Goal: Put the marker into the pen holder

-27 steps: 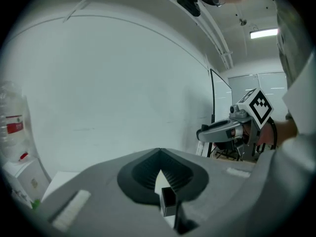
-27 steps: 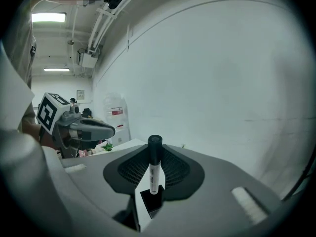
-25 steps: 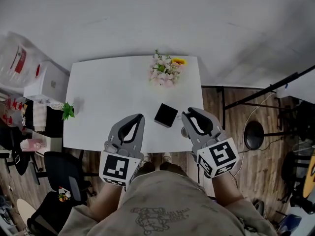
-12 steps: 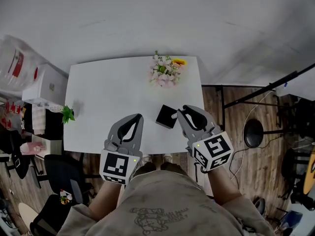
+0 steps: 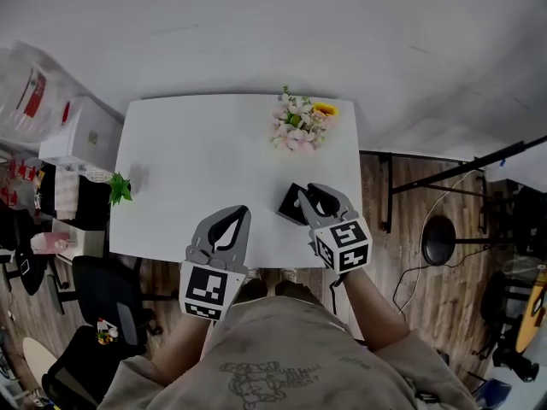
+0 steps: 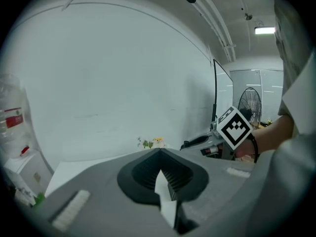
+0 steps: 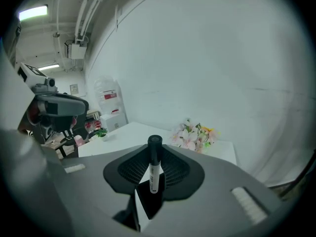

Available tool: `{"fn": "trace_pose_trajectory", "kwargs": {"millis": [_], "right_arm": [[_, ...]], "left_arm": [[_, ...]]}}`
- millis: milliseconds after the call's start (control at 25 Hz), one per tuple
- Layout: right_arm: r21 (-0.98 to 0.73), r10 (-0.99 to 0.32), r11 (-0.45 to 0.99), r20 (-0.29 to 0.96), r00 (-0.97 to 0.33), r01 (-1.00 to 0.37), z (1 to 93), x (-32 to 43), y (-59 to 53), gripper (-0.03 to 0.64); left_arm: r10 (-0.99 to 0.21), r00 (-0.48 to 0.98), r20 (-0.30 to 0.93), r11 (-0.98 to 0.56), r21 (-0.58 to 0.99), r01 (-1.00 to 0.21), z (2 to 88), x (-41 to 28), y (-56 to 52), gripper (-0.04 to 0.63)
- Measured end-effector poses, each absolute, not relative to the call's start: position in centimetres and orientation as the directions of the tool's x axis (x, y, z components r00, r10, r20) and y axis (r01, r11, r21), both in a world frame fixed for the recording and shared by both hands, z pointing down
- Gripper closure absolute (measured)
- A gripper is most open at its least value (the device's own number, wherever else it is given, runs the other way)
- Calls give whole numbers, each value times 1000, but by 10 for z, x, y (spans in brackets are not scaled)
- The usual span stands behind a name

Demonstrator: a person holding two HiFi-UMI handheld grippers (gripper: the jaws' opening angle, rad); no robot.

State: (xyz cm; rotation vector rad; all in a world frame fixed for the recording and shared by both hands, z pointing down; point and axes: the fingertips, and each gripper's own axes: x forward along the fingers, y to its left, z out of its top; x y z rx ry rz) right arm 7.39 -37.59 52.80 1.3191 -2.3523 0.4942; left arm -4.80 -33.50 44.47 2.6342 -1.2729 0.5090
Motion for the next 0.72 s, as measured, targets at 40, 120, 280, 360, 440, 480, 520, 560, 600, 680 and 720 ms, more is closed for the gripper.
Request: {"fn": "trace_pose_trajectory", "kwargs": {"millis": [40, 120, 280, 360, 440, 480, 520, 560, 600, 680, 720], "right_arm": [[-111, -717, 490, 513, -472, -865, 537, 73, -376, 515], [-112, -703, 487, 538, -465, -866, 552, 73, -377, 515], [-109, -668, 495, 587, -458, -862, 578, 71, -375, 515], [-107, -649, 502, 610, -455, -858, 590, 70, -374, 515], [-102, -628, 510, 635, -451, -854, 600, 70, -373, 514], [-99, -616, 515, 648, -449, -851, 605, 69, -372, 515], [-97, -603, 520, 662, -445, -849, 609, 69, -370, 514], [-93, -591, 524, 676, -440, -847, 613, 69, -369, 515], [-89, -579, 528, 690, -434, -845, 617, 69, -366, 514], [-79, -554, 537, 718, -422, -840, 624, 70, -362, 514], [-76, -541, 543, 730, -418, -836, 627, 70, -361, 514]], "left_arm": [[-727, 574, 377, -616, 13, -788, 447, -49, -335, 594], [-728, 573, 377, -608, 34, -793, 448, -52, -334, 594], [-731, 565, 382, -597, 42, -801, 450, -56, -332, 594], [-732, 562, 385, -594, 43, -803, 451, -57, -331, 594], [-730, 563, 388, -595, 46, -802, 452, -55, -331, 594], [-727, 565, 390, -597, 47, -801, 452, -55, -331, 594], [-725, 566, 392, -598, 47, -800, 453, -54, -330, 594], [-724, 566, 394, -600, 46, -799, 453, -53, -330, 594], [-723, 567, 395, -602, 44, -798, 453, -51, -329, 594], [-722, 568, 395, -605, 39, -796, 453, -49, -327, 594], [-721, 569, 395, -607, 35, -794, 453, -48, -326, 594]]}}
